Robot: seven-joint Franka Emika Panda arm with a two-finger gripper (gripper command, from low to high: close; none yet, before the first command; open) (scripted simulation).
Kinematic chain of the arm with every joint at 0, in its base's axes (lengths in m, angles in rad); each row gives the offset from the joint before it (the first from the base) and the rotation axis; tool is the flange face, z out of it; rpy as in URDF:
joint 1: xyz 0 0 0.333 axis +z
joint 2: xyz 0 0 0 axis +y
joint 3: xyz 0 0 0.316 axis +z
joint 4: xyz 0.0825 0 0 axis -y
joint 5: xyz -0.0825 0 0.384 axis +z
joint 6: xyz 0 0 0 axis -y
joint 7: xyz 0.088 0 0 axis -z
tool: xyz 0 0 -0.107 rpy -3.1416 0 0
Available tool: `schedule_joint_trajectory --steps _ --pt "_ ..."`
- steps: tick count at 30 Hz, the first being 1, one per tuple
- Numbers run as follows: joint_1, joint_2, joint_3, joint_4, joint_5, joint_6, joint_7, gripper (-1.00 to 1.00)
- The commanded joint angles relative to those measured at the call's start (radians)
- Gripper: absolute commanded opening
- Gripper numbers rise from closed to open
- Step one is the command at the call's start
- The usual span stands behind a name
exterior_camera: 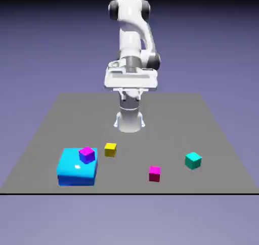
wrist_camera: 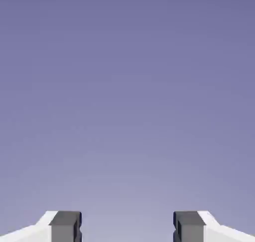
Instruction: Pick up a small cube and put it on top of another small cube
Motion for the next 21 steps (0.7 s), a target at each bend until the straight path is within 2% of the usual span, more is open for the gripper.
schedule_joint_trajectory --steps 1,21 --pt "-0.010 0.036 0.018 0.029 -0.008 -0.036 -0.043 0.00" --pt "-0.206 0.761 0.382 0.618 -0.160 -0.749 -0.907 0.00"
